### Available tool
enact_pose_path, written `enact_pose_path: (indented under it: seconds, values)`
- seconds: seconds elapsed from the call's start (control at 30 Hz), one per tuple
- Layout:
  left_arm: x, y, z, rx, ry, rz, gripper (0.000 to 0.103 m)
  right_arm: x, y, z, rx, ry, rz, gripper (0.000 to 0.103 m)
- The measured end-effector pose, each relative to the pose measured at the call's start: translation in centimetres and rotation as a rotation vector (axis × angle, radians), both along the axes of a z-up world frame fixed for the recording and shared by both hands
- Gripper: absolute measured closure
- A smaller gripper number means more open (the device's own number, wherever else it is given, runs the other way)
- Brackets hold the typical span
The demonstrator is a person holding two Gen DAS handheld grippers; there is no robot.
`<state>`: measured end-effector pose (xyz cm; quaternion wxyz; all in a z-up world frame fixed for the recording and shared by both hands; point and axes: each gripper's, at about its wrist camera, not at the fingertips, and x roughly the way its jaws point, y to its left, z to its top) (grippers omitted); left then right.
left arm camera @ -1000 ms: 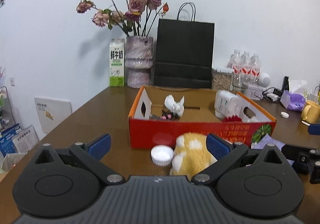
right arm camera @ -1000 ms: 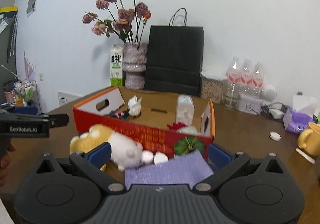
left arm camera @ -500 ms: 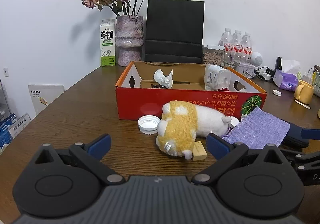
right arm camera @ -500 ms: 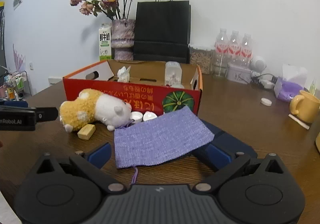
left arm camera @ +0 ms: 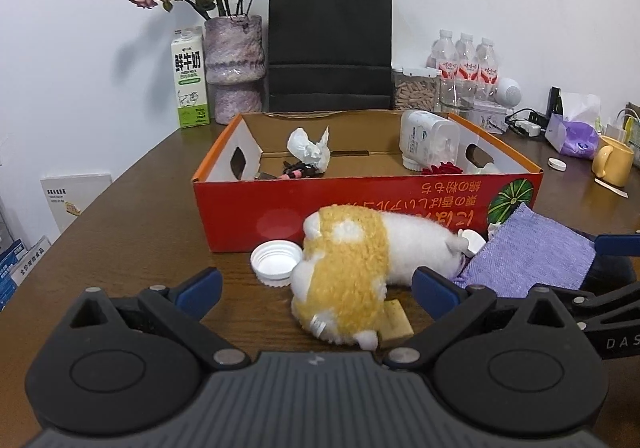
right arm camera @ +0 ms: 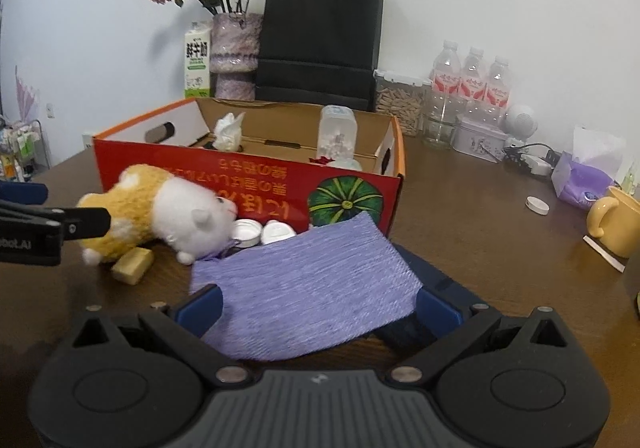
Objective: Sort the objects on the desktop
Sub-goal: 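Grasp the purple cloth pouch with the right gripper while the left grasps the plush toy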
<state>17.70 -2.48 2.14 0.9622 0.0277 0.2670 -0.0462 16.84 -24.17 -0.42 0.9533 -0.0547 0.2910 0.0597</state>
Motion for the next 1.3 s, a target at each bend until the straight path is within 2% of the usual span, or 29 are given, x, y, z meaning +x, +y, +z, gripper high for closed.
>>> enact_pose_path:
  seconds: [0.17, 0.23, 0.3, 0.4, 0.47, 0.6, 0.8, 0.9, 0.97, 1.03, 1.1, 1.3]
  values:
    - [1.5, -0.6, -0.6, 0.01, 0.024, -0.003, 0.001, 1.4, 0.1, -0.4, -0.069, -0.003, 0.008, 0.0]
    - [1.9, -0.7, -0.8, 0.01, 0.029, -0.012, 0.006, 2.0, 0.1, -0.6, -0.086, 0.006, 0.013, 0.0]
    - [2.2, -0.9, -1.1, 0.011, 0.041, -0.021, 0.021, 2.6, 0.3, -0.9, -0.101, 0.018, 0.024, 0.0]
    - [2.6, -1.1, -1.4, -0.002, 0.063, -0.036, 0.036, 2.7, 0.6, -1.2, -0.124, 0.013, 0.043, 0.003]
    - [2.8, -1.2, -1.5, -0.005, 0.068, -0.041, 0.037, 2.6, 0.8, -1.3, -0.144, 0.004, 0.05, 0.012]
    - [3.0, -1.5, -1.6, -0.002, 0.074, -0.04, 0.038, 2.3, 0.9, -1.5, -0.172, -0.009, 0.058, 0.019]
    - [3.1, -1.8, -2.0, 0.011, 0.083, -0.029, 0.042, 1.8, 0.9, -1.5, -0.216, -0.041, 0.069, 0.043]
    - [2.9, -1.8, -2.1, 0.013, 0.079, -0.024, 0.046, 1.3, 1.0, -1.5, -0.229, -0.062, 0.088, 0.062]
    - [2.7, -1.8, -2.0, 0.007, 0.075, -0.027, 0.048, 1.0, 1.0, -1.3, -0.223, -0.078, 0.095, 0.086]
    - [2.4, -1.7, -1.9, -0.003, 0.073, -0.031, 0.05, 0.9, 0.6, -0.9, -0.182, -0.079, 0.098, 0.095]
    - [2.2, -1.7, -1.8, -0.007, 0.068, -0.036, 0.052, 0.6, 0.1, -0.5, -0.126, -0.07, 0.106, 0.095]
    - [1.2, -1.5, -1.3, -0.017, 0.04, -0.036, 0.055, -0.7, 0.0, 0.2, -0.057, -0.087, 0.128, 0.095]
